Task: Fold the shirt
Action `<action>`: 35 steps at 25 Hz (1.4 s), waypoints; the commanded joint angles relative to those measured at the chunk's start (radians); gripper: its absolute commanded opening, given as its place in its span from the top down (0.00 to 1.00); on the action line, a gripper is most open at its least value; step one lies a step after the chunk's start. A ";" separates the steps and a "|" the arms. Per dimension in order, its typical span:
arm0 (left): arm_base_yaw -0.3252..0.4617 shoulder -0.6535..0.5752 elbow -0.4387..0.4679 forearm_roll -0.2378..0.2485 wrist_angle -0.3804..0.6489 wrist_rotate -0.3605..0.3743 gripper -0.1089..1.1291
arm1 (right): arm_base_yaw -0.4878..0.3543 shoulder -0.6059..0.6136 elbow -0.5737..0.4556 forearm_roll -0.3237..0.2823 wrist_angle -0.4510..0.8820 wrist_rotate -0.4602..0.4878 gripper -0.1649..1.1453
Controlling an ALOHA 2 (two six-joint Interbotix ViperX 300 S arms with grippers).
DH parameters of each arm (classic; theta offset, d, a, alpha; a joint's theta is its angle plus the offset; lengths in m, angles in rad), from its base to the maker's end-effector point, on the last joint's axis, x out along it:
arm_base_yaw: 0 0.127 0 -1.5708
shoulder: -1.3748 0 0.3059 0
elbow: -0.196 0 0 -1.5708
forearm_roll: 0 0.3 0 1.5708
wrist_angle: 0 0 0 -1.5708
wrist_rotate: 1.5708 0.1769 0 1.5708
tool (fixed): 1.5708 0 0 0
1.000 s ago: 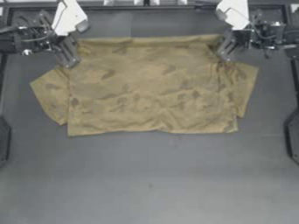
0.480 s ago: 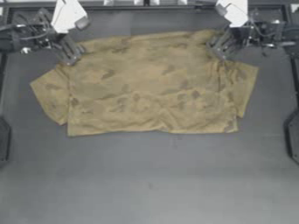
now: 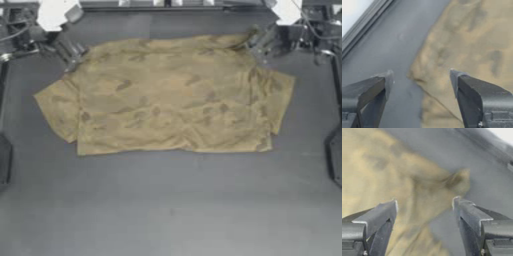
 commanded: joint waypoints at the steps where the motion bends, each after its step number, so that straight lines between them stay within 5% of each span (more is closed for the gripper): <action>1: -0.026 -0.117 0.017 -0.035 0.051 0.002 0.13 | 0.021 -0.092 -0.002 0.069 0.071 0.002 0.15; 10: -0.092 -0.235 0.133 -0.198 0.104 0.000 0.13 | 0.077 -0.198 0.100 0.229 0.137 0.006 0.15; 21: -0.147 -0.216 0.201 -0.212 0.161 -0.023 0.13 | 0.078 -0.215 0.190 0.270 0.141 0.044 0.15; 35: -0.117 -0.172 0.279 -0.204 0.046 -0.097 0.13 | 0.049 -0.164 0.252 0.272 0.060 0.103 0.15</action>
